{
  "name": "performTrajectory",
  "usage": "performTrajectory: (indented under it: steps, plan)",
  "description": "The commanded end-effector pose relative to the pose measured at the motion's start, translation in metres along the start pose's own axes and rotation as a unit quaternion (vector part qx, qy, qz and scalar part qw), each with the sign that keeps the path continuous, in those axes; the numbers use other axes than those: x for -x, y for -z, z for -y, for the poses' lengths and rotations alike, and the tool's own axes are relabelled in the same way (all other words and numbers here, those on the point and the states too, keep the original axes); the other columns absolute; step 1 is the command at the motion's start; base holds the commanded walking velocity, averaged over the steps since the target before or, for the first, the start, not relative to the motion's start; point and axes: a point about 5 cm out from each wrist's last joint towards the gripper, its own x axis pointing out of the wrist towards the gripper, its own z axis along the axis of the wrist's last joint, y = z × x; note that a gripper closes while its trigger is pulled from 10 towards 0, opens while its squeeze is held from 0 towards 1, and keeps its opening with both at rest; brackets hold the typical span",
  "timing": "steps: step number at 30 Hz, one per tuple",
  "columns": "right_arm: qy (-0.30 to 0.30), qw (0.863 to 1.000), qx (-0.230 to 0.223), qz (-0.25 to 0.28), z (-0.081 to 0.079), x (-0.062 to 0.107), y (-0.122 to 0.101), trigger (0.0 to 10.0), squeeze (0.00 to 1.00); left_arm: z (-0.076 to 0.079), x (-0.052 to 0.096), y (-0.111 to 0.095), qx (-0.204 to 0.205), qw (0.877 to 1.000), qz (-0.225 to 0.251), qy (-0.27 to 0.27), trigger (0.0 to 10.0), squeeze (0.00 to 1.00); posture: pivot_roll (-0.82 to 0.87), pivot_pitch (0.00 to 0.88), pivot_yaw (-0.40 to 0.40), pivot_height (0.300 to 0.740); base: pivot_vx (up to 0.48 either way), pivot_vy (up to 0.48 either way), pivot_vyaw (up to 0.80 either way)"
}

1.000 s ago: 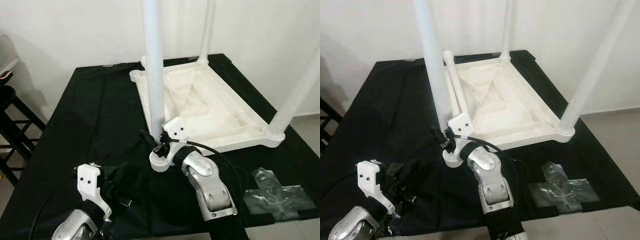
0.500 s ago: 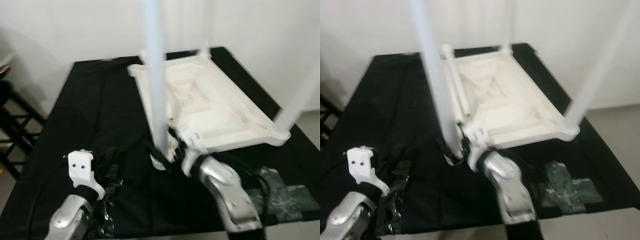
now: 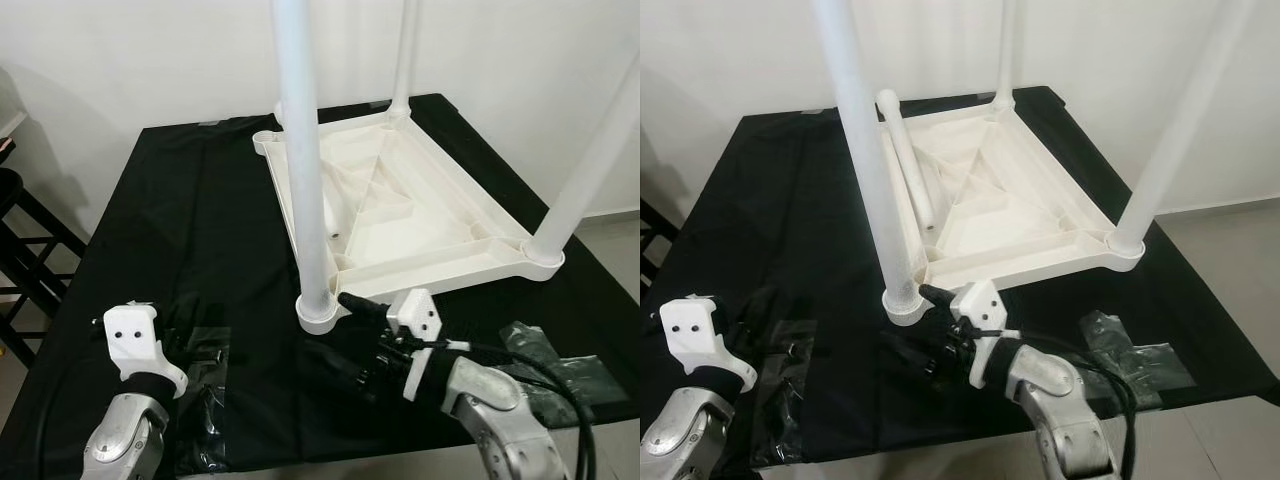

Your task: Building children table

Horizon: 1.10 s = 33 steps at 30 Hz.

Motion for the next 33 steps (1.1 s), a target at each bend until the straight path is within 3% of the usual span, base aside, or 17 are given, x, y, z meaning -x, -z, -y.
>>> performTrajectory:
  steps: [1, 7, 10, 17, 23, 28, 33]
  plan:
    - [-0.017, 1.000, -0.017, 0.010, -0.004, 0.003, -0.002, 10.0, 0.00, -0.004, 0.005, 0.002, 0.000, 1.000, -0.012, 0.001, 10.0, 0.00, -0.07, 0.094, 0.071, 0.740, 0.000, -0.480, 0.00]
    - [-0.049, 0.998, -0.028, 0.005, -0.009, 0.005, 0.000, 10.0, 0.00, -0.002, 0.010, 0.003, -0.009, 1.000, -0.016, 0.010, 10.0, 0.00, -0.06, 0.093, 0.066, 0.740, 0.000, -0.480, 0.00]
    - [-0.098, 0.994, -0.040, 0.000, -0.019, 0.007, -0.001, 10.0, 0.00, -0.002, 0.012, 0.005, -0.004, 1.000, -0.018, 0.009, 10.0, 0.00, -0.07, 0.094, 0.062, 0.740, 0.000, -0.480, 0.00]
    - [-0.142, 0.988, -0.053, -0.011, -0.020, 0.017, -0.003, 10.0, 0.00, -0.002, 0.013, 0.006, 0.000, 1.000, -0.023, 0.013, 10.0, 0.00, -0.07, 0.094, 0.063, 0.740, 0.000, -0.480, 0.00]
    - [-0.129, 0.991, -0.039, -0.020, -0.017, 0.017, -0.001, 10.0, 0.00, -0.003, 0.014, 0.006, 0.000, 1.000, -0.026, 0.016, 10.0, 0.00, -0.07, 0.096, 0.064, 0.740, 0.000, 0.000, 0.00]
    - [-0.078, 0.996, -0.013, -0.029, -0.008, 0.010, 0.003, 10.0, 0.00, 0.001, 0.015, 0.005, 0.003, 0.999, -0.026, 0.028, 10.0, 0.00, -0.07, 0.096, 0.065, 0.740, 0.000, -0.288, 0.00]
    - [-0.006, 1.000, 0.000, -0.002, 0.002, -0.003, -0.001, 10.0, 0.00, 0.012, 0.012, 0.003, 0.012, 0.998, -0.023, 0.051, 10.0, 0.00, -0.07, 0.097, 0.065, 0.740, 0.000, 0.000, 0.00]
